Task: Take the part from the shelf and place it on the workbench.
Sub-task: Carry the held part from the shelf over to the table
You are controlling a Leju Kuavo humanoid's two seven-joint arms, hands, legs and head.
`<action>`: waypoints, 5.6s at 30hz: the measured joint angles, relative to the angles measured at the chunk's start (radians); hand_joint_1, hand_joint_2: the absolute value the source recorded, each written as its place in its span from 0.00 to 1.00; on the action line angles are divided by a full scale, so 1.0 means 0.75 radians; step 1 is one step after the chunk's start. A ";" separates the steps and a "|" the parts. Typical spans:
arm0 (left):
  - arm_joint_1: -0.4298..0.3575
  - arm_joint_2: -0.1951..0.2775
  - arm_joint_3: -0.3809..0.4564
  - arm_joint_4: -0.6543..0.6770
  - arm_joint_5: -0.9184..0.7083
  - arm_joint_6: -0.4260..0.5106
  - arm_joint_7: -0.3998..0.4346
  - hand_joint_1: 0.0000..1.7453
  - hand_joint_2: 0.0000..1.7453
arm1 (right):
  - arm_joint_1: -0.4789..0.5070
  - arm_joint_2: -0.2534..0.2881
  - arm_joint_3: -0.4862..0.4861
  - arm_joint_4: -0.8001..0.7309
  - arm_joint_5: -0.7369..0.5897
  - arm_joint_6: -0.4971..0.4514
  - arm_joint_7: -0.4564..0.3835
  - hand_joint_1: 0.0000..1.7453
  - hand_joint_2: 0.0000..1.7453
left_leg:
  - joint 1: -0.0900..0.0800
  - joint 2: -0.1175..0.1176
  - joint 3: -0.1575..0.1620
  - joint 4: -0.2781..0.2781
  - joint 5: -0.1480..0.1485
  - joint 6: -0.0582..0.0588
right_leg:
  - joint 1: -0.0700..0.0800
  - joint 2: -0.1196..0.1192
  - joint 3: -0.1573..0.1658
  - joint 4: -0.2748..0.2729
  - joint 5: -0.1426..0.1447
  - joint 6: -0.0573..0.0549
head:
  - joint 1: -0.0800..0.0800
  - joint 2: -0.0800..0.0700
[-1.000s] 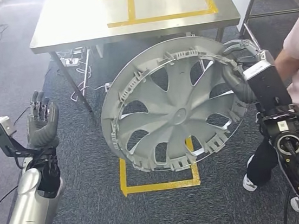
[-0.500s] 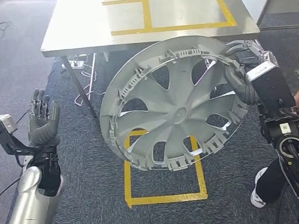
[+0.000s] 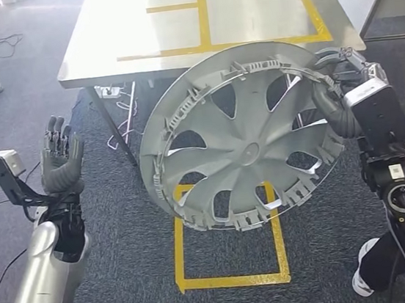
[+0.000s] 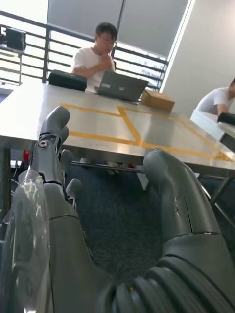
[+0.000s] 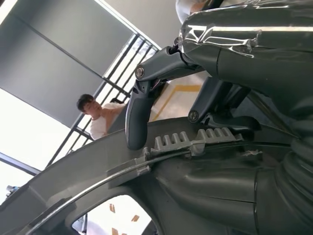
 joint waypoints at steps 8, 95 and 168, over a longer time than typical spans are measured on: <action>0.000 0.004 0.000 -0.002 0.003 -0.006 0.015 0.00 1.00 | -0.017 0.000 -0.001 -0.001 0.009 0.009 0.011 1.00 1.00 | 0.037 0.020 0.012 -0.315 0.251 -0.026 | -0.031 0.007 0.075 0.025 -0.097 0.070 | -0.039 0.000; -0.064 0.001 0.001 0.090 -0.014 -0.047 -0.054 0.00 1.00 | -0.615 -0.013 -0.077 0.897 0.032 -0.064 -0.201 1.00 1.00 | 0.014 0.010 -0.106 -0.001 0.101 -0.002 | 0.001 0.013 -0.002 0.006 -0.011 0.015 | -0.010 0.000; -0.119 -0.009 0.007 0.136 -0.018 -0.071 -0.061 0.00 1.00 | -0.906 0.031 -0.032 1.539 0.179 -0.132 -0.186 1.00 1.00 | -0.014 0.024 0.135 -0.443 0.255 0.092 | -0.012 0.014 -0.028 0.205 -0.179 0.085 | -0.057 0.000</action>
